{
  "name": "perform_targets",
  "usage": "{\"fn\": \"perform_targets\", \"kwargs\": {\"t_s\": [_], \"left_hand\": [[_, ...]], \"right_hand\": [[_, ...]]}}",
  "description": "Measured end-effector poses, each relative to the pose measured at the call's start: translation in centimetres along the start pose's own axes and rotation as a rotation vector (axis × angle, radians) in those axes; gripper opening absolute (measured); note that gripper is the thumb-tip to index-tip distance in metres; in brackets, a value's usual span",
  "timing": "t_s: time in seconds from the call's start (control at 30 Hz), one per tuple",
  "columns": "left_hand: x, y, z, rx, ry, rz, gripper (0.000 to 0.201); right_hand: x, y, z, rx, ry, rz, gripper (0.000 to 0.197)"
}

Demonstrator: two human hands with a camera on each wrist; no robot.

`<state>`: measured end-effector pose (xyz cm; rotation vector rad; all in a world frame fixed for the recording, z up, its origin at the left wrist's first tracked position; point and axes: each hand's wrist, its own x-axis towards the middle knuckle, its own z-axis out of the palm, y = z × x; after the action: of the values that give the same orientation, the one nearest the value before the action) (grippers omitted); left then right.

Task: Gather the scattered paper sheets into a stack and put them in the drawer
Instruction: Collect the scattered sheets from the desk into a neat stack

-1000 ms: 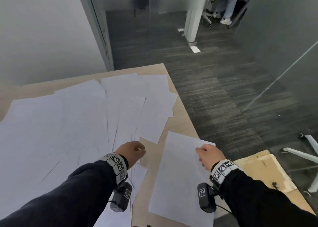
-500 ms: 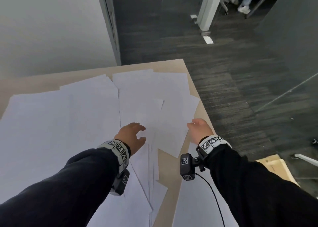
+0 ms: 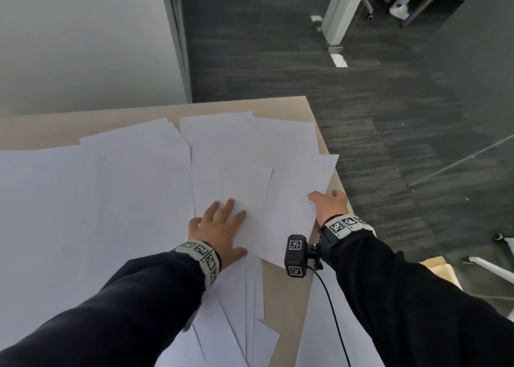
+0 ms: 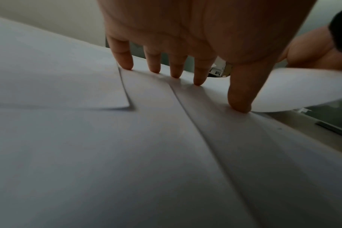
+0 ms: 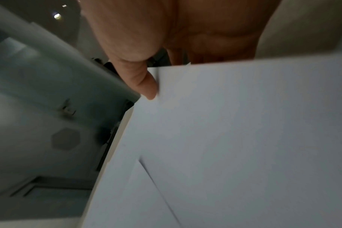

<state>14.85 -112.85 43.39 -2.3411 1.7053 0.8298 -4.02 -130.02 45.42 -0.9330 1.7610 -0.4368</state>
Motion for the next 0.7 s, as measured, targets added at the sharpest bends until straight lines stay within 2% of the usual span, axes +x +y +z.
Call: {"fn": "perform_targets", "kwargs": {"t_s": [0.07,0.17,0.23,0.37,0.47,0.7], "left_hand": [[0.0,-0.1,0.2,-0.007,-0.001,0.005,0.087],[-0.2,-0.2,0.5,-0.003,-0.009,0.02,0.086],[-0.4,0.0,0.6,-0.003,-0.006,0.03,0.087],[-0.6,1.0,1.1,0.017,-0.012,0.053,0.09],[-0.2,2.0,1.2,0.023,-0.025,0.106,0.091],[0.2,4.4,1.5,0.024,-0.021,0.299,0.09]], "right_hand": [[0.2,-0.2,0.1,0.05,-0.009,0.013,0.068],[0.3,-0.1,-0.3,-0.056,-0.04,-0.059,0.03],[0.2,0.0,-0.7,-0.124,-0.06,-0.112,0.016],[0.0,0.9,-1.2,-0.167,-0.121,-0.211,0.012],[0.2,1.9,-1.4,-0.213,-0.155,-0.201,0.006],[-0.1,2.5,-2.4,-0.208,-0.142,-0.216,0.007]]}}
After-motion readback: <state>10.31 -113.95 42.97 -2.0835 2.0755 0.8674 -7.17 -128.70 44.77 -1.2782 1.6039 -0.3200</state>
